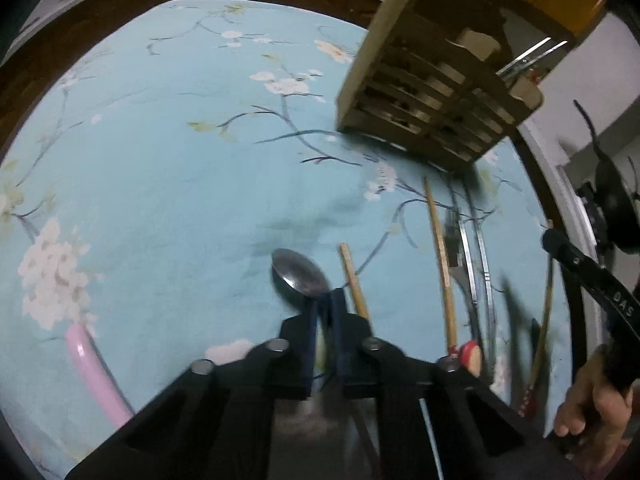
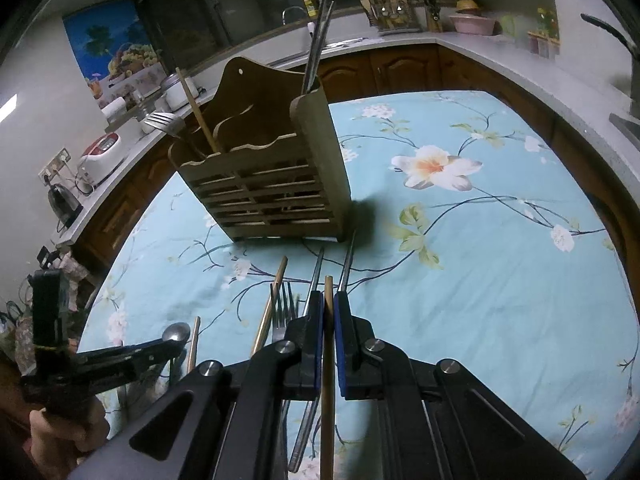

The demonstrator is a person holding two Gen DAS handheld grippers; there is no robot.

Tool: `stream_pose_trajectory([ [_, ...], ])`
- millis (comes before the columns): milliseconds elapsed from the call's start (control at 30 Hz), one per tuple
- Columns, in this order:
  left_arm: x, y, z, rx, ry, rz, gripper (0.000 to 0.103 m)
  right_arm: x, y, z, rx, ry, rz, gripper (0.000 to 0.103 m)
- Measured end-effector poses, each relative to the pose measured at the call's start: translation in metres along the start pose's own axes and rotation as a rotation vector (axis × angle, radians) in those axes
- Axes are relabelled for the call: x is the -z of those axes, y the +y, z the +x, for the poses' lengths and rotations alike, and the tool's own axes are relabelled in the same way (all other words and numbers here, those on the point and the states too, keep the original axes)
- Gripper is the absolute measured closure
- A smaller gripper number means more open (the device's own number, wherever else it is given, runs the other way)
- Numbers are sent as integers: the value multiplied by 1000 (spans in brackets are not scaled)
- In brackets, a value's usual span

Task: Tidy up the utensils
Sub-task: 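Lift the spoon and chopstick and carry them above the wooden caddy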

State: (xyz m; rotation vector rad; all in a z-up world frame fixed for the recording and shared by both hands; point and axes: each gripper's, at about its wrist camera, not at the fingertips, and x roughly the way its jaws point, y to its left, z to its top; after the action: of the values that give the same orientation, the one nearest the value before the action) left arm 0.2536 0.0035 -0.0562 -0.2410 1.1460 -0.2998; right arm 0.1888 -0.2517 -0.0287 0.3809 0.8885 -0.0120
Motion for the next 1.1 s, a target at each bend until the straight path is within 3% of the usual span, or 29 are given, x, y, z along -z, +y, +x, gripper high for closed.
stream_pose_trajectory([
  [400, 7, 0, -68, 103, -182, 14, 103, -7, 4, -25, -46, -88, 2, 98],
  [767, 14, -8, -150, 143, -382, 53, 103, -24, 18, -70, -63, -257, -17, 98],
  [1100, 10, -13, -189, 132, -519, 80, 103, -45, 30, -102, -66, -383, -41, 98],
])
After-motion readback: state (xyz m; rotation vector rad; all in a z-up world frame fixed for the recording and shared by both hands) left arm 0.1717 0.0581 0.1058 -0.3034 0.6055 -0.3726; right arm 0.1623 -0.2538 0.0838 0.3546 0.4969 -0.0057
